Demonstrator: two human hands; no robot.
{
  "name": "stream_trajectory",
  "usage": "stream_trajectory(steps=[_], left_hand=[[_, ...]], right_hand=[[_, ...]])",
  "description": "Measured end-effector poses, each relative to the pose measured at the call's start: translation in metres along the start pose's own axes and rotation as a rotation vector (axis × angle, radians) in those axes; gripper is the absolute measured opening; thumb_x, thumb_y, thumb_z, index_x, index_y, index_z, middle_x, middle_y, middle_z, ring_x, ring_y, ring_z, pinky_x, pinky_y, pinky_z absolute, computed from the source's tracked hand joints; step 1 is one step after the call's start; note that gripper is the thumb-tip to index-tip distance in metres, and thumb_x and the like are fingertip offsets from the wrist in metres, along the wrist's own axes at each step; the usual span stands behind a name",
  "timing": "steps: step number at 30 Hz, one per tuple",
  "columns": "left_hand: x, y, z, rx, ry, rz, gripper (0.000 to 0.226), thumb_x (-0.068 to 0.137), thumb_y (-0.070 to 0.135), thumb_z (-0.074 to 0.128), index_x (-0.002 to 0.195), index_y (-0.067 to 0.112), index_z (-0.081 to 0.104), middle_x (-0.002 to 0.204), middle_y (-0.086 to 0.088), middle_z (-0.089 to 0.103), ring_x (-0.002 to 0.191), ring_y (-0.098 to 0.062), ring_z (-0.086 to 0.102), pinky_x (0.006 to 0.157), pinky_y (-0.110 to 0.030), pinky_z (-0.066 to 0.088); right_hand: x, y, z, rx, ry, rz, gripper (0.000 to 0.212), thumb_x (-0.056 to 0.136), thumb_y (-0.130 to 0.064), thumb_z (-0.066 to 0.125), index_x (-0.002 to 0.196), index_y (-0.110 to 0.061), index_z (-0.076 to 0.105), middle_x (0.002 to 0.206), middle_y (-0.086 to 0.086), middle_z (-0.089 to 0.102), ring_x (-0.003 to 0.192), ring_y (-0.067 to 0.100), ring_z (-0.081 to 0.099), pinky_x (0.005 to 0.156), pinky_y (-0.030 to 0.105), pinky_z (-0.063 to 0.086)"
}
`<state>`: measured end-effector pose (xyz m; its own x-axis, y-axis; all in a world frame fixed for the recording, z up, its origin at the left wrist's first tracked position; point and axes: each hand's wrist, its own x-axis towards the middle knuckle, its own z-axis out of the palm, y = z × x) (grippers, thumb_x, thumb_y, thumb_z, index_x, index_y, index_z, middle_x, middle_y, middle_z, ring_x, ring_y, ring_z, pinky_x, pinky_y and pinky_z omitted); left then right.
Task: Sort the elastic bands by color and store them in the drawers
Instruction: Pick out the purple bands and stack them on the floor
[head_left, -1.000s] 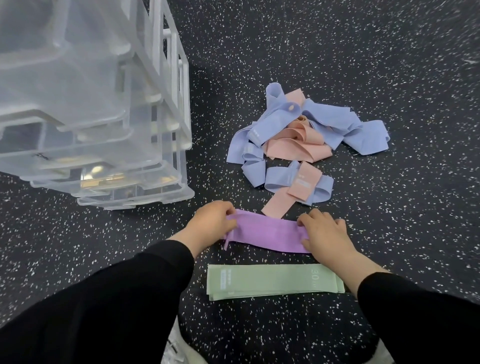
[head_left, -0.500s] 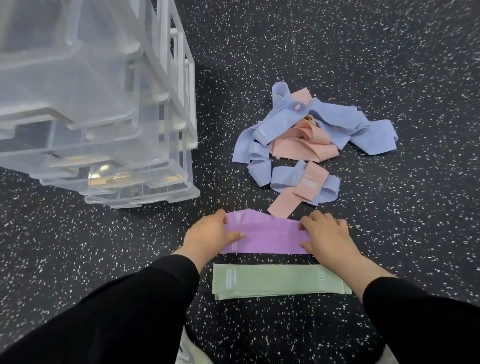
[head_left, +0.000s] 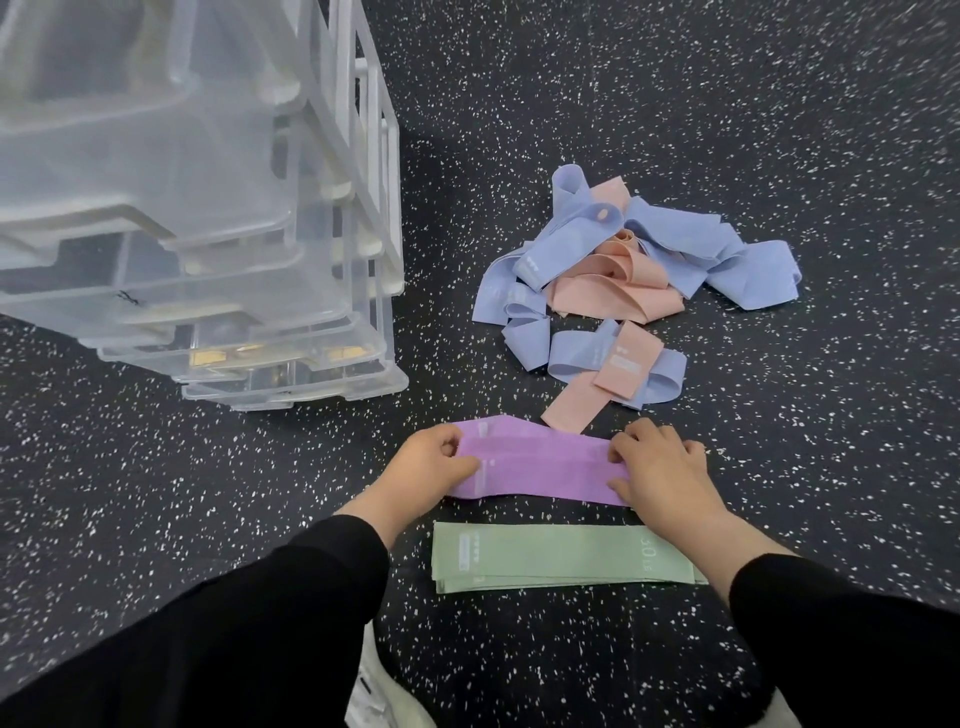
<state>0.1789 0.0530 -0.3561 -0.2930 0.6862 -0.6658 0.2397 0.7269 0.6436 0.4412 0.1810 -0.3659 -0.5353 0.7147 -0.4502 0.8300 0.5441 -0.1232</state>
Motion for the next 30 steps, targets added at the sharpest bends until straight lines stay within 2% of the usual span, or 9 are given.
stream_trajectory(steps=[2,6,10,11,13,16,20,25,30], left_hand=[[0.0,0.004,-0.003,-0.075,-0.02,0.001,0.015,0.085,0.024,0.07,0.092,0.011,0.066,0.077,-0.01,0.064,0.069,-0.019,0.054,0.069,-0.033,0.043],[0.003,0.022,-0.009,-0.175,-0.017,0.015,0.031,0.074,0.036,0.071,0.094,0.012,0.07,0.089,-0.028,0.07,0.073,-0.022,0.06,0.074,-0.036,0.046],[0.024,0.027,-0.013,0.076,0.101,-0.02,0.024,0.089,0.028,0.07,0.09,0.004,0.065,0.074,-0.013,0.059,0.065,-0.019,0.049,0.063,-0.031,0.038],[0.03,0.025,-0.014,0.213,0.154,-0.045,0.025,0.091,0.03,0.069,0.091,0.006,0.064,0.08,-0.009,0.06,0.068,-0.019,0.049,0.063,-0.032,0.04],[0.034,0.02,-0.015,0.454,0.229,-0.075,0.03,0.094,0.036,0.065,0.115,0.014,0.064,0.11,-0.007,0.063,0.09,-0.021,0.058,0.078,-0.034,0.048],[0.034,0.021,-0.007,0.696,0.279,0.116,0.047,0.1,0.041,0.051,0.142,0.02,0.051,0.142,-0.004,0.051,0.124,-0.025,0.052,0.103,-0.045,0.043],[0.033,0.036,0.011,0.916,0.04,0.344,0.058,0.101,0.051,0.046,0.153,0.027,0.039,0.162,0.003,0.032,0.147,-0.021,0.031,0.119,-0.049,0.023],[0.036,0.041,0.02,1.016,-0.087,0.455,0.079,0.092,0.073,0.045,0.156,0.027,0.034,0.162,0.005,0.032,0.15,-0.018,0.026,0.122,-0.049,0.017],[0.041,0.048,0.029,1.097,-0.078,0.427,0.084,0.086,0.07,0.057,0.154,0.026,0.033,0.136,0.001,0.05,0.128,-0.024,0.045,0.109,-0.048,0.031]], right_hand=[[0.0,0.0,-0.001,0.006,0.011,0.01,0.035,0.093,-0.039,0.063,0.126,-0.031,0.051,0.128,-0.005,0.048,0.113,0.019,0.047,0.098,0.041,0.034],[0.001,-0.001,-0.002,0.006,0.0,0.027,0.038,0.094,-0.038,0.061,0.129,-0.032,0.05,0.129,-0.005,0.048,0.115,0.019,0.047,0.097,0.041,0.034],[0.004,-0.001,0.0,0.018,0.003,0.043,0.036,0.095,-0.037,0.06,0.13,-0.032,0.051,0.128,-0.005,0.049,0.115,0.019,0.047,0.098,0.04,0.033],[0.004,-0.001,0.0,0.019,0.008,0.049,0.039,0.094,-0.038,0.06,0.131,-0.031,0.051,0.129,-0.005,0.049,0.115,0.019,0.047,0.098,0.041,0.033],[0.006,-0.002,0.0,0.021,0.015,0.066,0.046,0.094,-0.04,0.062,0.136,-0.031,0.047,0.131,-0.005,0.048,0.116,0.019,0.047,0.098,0.041,0.033],[0.01,-0.001,-0.001,0.011,-0.004,0.061,0.049,0.093,-0.04,0.062,0.138,-0.031,0.046,0.131,-0.004,0.048,0.117,0.02,0.046,0.098,0.041,0.033],[0.02,0.003,-0.006,0.01,-0.059,0.049,0.047,0.09,-0.042,0.065,0.132,-0.03,0.048,0.124,-0.005,0.053,0.115,0.02,0.047,0.098,0.043,0.033],[0.029,0.004,-0.009,0.05,-0.161,0.067,0.034,0.09,-0.04,0.066,0.118,-0.028,0.052,0.112,-0.005,0.058,0.11,0.021,0.051,0.098,0.046,0.032],[0.031,0.005,-0.008,0.006,-0.161,0.033,0.017,0.089,-0.038,0.062,0.099,-0.025,0.058,0.103,-0.003,0.047,0.105,0.021,0.045,0.084,0.041,0.029]])
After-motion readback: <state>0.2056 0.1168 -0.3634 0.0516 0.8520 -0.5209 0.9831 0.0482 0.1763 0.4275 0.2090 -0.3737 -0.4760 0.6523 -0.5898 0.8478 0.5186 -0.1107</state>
